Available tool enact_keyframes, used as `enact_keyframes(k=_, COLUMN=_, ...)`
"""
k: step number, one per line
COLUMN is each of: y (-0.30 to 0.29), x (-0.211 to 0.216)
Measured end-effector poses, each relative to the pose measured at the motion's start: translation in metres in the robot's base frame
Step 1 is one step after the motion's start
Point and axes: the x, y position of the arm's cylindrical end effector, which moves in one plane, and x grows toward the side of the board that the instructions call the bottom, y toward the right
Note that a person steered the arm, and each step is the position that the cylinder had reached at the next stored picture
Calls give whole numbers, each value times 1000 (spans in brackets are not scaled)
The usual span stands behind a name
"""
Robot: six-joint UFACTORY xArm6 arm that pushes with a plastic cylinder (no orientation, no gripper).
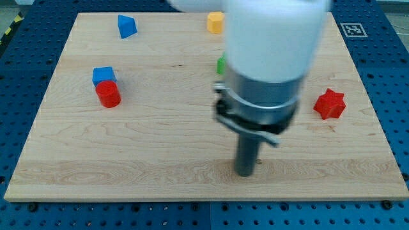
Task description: Move the yellow heart towards the red circle
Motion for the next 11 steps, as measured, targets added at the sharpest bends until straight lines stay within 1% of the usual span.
enact_keyframes(k=1, y=53, x=-1)
enact_keyframes(k=2, y=66, x=-37)
enact_keyframes(k=3, y=50, x=-64)
enact_keyframes(k=5, y=-29, x=-81)
enact_keyframes(k=6, y=-45, x=-88)
enact_keyframes(k=7, y=-4, x=-89)
enact_keyframes(k=8, y=-11, x=-113)
enact_keyframes(k=10, y=-86, x=-114)
enact_keyframes(k=11, y=-98, x=-102)
